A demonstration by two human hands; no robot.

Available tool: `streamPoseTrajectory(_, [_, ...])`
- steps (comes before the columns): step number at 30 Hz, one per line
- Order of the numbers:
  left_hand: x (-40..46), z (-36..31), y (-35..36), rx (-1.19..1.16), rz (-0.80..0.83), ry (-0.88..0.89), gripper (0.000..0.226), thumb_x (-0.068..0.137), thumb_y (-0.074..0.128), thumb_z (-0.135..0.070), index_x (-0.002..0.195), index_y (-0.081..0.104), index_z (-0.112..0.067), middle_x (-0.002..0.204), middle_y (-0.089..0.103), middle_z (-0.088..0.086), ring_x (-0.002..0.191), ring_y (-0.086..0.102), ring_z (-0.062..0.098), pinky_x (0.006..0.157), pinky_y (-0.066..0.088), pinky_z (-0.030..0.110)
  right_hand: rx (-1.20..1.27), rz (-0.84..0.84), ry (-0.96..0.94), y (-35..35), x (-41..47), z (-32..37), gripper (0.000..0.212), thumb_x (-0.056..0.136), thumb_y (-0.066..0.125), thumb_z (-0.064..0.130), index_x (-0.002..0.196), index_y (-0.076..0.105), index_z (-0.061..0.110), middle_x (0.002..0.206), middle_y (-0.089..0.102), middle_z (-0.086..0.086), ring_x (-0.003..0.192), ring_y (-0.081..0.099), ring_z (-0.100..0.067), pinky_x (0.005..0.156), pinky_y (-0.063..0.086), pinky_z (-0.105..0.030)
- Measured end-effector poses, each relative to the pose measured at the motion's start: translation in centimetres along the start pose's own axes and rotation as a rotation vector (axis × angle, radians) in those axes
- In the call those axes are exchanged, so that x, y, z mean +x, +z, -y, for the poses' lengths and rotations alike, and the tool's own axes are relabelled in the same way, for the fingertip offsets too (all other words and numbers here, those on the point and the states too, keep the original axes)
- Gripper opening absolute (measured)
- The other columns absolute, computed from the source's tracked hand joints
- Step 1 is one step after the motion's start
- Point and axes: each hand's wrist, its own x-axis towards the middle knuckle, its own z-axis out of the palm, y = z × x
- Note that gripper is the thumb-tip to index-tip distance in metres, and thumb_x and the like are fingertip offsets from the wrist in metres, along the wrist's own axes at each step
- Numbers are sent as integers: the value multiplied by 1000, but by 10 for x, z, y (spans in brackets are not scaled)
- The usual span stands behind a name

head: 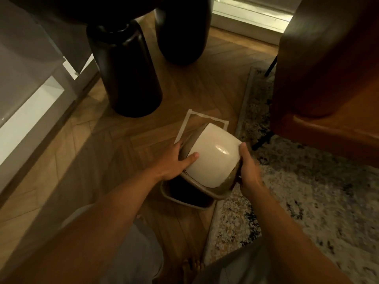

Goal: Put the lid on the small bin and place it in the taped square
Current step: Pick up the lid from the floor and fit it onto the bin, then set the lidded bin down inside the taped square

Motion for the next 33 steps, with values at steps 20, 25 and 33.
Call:
streamPoseTrajectory(20, [-12, 75, 42, -44, -98, -234, 76, 103, 23, -62, 162, 19, -13, 159, 38, 14, 144, 40, 33, 119, 35, 48, -430, 209, -106, 37, 16, -46, 71, 98, 45, 70, 160, 30, 39, 159, 45, -2, 140, 48, -28, 117, 40, -50])
streamPoseTrajectory(25, [-14, 80, 40, -88, -82, -260, 77, 102, 22, -64, 156, 35, -11, 149, 51, 15, 136, 49, 33, 115, 41, 48, -448, 240, -134, 35, 11, -46, 69, 101, 48, 62, 162, 29, 35, 158, 45, -3, 138, 49, -26, 114, 42, -43])
streamPoseTrajectory(33, [-21, 82, 40, -40, -79, -275, 69, 105, 32, -58, 156, 35, -11, 154, 47, 14, 140, 46, 33, 112, 36, 39, -469, 235, -91, 32, 1, -51, 71, 103, 42, 63, 163, 27, 28, 159, 45, -6, 136, 48, -23, 98, 36, -28])
